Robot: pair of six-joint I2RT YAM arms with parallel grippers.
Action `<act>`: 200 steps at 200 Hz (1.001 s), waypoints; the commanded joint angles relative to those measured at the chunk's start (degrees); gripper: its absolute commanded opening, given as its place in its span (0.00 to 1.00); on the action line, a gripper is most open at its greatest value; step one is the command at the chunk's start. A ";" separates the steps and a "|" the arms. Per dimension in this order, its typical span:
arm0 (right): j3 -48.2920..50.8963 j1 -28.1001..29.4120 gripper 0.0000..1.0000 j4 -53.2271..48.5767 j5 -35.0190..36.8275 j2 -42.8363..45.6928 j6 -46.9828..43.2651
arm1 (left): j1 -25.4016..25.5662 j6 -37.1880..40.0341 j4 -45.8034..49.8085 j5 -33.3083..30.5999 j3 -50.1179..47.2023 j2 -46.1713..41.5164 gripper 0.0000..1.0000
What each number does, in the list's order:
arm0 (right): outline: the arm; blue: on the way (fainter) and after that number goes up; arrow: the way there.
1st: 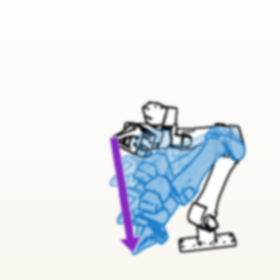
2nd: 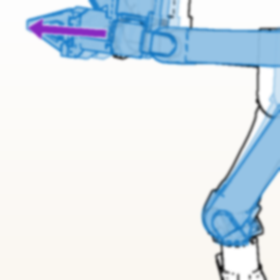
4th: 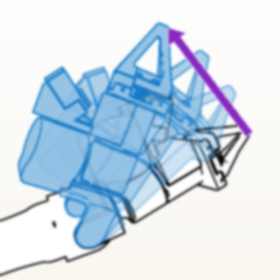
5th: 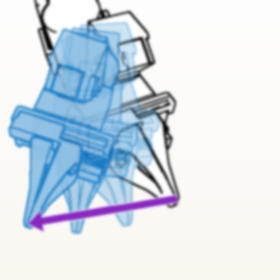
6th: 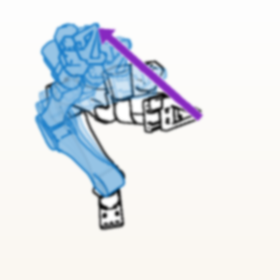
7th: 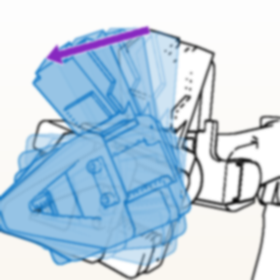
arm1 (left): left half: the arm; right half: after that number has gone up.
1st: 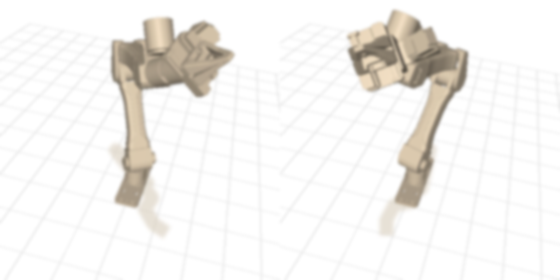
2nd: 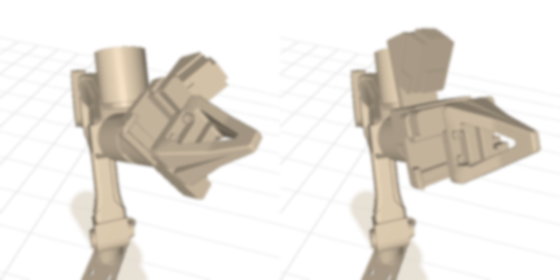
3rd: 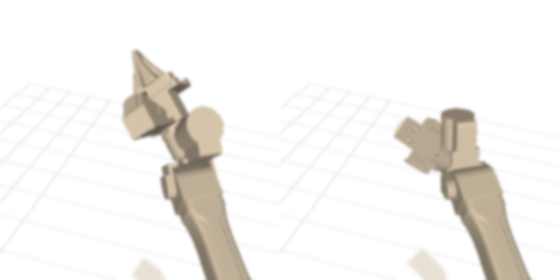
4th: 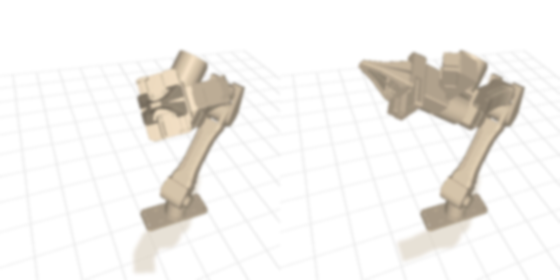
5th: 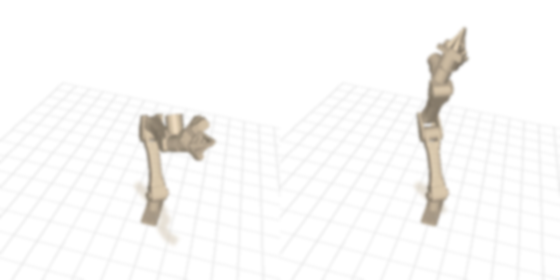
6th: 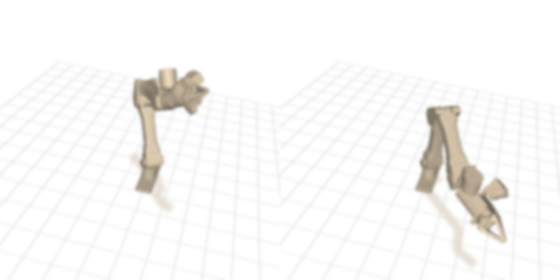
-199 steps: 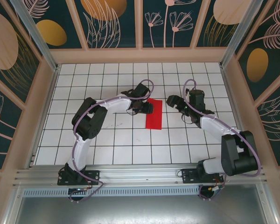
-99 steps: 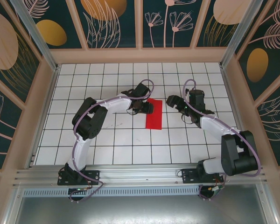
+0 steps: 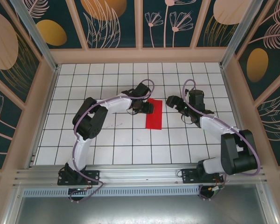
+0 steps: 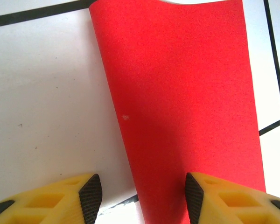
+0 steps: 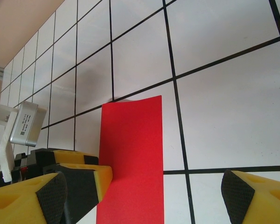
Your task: Fold a paper plane with a square sheet of paper (fold left side to right side)
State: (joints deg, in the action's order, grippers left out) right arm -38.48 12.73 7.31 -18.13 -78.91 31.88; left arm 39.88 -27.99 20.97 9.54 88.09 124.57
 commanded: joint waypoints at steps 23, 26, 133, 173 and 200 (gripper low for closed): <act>0.26 -0.04 0.89 0.69 -1.20 -0.91 -0.58 | 1.87 1.35 -0.93 1.53 -0.55 5.85 0.54; 0.25 -0.03 0.89 0.66 -1.25 -0.95 -0.59 | 1.80 1.36 -0.93 1.53 -0.53 5.91 0.54; -0.10 0.57 0.88 0.74 -2.19 -2.39 -0.63 | 1.87 1.30 -0.95 1.36 -0.47 5.99 0.54; -1.87 1.23 0.61 1.13 -7.24 -7.50 -0.85 | 1.90 1.17 -0.95 1.37 -0.49 6.12 0.54; -3.93 3.33 0.36 1.32 -8.48 -11.96 -0.77 | 1.95 1.07 -0.93 1.28 -0.62 6.09 0.54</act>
State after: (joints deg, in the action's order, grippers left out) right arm -39.55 14.26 7.55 -23.46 -87.79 31.44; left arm 40.14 -27.62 21.45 8.67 88.51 124.79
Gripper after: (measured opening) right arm 0.432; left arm 0.539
